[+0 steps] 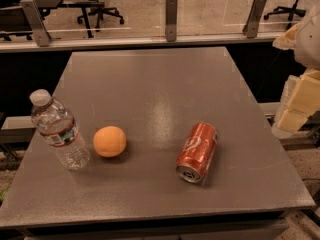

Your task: Place coke can upright

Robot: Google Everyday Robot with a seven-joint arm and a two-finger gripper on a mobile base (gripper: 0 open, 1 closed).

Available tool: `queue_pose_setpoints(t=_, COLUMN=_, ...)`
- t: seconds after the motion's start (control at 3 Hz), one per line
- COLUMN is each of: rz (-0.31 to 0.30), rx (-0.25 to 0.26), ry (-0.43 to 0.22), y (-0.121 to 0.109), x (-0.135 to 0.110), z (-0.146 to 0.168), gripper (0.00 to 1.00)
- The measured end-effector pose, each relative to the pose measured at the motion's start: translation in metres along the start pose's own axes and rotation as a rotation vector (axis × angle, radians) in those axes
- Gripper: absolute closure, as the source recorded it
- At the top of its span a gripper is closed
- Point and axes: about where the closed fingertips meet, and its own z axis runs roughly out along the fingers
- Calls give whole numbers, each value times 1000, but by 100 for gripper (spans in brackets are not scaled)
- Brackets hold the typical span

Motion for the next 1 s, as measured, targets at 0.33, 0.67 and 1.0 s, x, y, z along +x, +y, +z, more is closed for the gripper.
queue_pose_setpoints(t=0.33, rz=0, rx=0, ry=0, y=0, x=0, z=0, gripper=0)
queue_pose_setpoints(t=0.67, rz=-69, rx=-44, ry=-17, y=3, x=-13, z=2, gripper=0)
queue_pose_setpoints(t=1.0, rz=-230, rx=-125, ry=-47, y=13, x=-39, z=9, gripper=0)
